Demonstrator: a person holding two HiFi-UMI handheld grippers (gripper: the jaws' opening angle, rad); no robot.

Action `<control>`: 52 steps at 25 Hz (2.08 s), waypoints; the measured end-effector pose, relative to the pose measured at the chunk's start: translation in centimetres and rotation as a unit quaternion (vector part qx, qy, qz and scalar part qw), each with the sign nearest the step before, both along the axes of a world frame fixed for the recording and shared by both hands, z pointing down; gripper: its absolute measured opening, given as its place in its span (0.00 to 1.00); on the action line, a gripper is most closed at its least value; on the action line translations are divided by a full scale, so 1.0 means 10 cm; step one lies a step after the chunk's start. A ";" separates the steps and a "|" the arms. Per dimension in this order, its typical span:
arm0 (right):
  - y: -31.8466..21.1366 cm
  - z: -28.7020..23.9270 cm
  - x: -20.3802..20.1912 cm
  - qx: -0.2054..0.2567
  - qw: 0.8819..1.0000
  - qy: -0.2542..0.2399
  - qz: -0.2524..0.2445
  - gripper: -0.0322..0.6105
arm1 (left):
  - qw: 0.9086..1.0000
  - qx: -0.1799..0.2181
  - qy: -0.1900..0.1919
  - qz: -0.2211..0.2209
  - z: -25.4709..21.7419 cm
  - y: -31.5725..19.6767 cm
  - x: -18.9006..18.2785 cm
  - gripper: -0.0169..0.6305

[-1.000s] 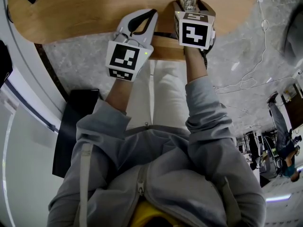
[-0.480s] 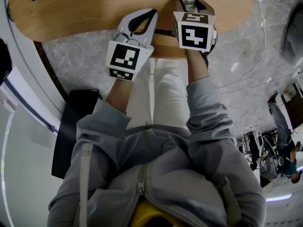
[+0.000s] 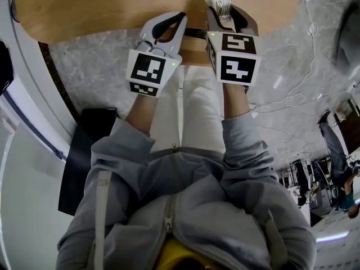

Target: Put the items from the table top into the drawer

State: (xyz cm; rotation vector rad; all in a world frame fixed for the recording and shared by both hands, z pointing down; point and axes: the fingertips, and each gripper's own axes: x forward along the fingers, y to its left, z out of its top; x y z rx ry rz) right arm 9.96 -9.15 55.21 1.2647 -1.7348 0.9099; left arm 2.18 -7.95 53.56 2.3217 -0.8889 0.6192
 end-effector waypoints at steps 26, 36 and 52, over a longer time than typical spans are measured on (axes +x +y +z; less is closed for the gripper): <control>1.80 0.59 -0.85 -0.046 0.964 0.053 -0.255 0.32 | 0.998 -0.044 -0.037 -0.007 0.39 1.04 -0.67 0.04; 2.18 1.57 -0.97 -0.085 0.896 0.110 -0.422 0.32 | 0.997 -0.063 -0.047 -0.011 0.60 1.25 -0.81 0.04; 2.27 2.00 -0.75 -0.139 0.868 0.123 -0.460 0.57 | 0.996 -0.069 -0.054 -0.017 0.67 1.29 -0.82 0.04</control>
